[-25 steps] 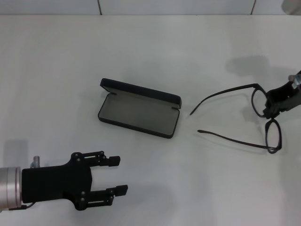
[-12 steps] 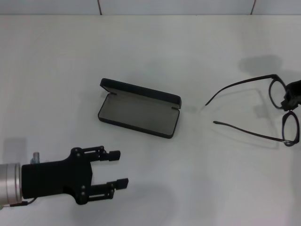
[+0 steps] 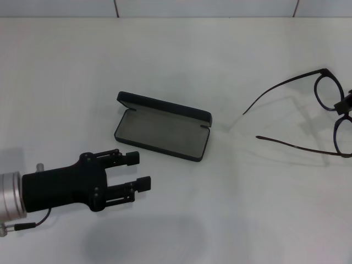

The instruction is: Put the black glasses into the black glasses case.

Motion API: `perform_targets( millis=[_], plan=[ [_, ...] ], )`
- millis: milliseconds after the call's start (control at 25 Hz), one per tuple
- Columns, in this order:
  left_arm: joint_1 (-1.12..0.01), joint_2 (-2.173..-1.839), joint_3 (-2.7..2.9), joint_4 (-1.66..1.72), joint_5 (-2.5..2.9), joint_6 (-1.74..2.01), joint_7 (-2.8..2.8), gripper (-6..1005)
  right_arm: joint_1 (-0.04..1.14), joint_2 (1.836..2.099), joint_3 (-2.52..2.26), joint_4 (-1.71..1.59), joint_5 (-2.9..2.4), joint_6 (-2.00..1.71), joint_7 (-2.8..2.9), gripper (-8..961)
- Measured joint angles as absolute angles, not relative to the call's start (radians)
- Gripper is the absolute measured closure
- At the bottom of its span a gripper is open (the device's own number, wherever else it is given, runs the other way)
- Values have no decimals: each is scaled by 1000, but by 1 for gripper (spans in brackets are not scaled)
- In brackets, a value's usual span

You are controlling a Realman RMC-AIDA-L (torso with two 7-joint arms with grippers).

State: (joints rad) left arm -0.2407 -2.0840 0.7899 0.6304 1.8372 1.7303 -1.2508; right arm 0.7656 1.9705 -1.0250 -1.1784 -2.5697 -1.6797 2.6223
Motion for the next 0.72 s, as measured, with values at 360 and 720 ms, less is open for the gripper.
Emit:
perform_targets(
  millis=[360, 720],
  plan=[
    [-261, -2074, 790, 630, 1771, 1764, -1350, 348, 722, 1973, -1004, -1228, -2499, -1668, 2380, 904],
    [-305, -2073, 790, 630, 1682, 1807, -1442, 367, 700, 2006, -973, -1236, -2258, -1661, 2076, 905]
  ],
)
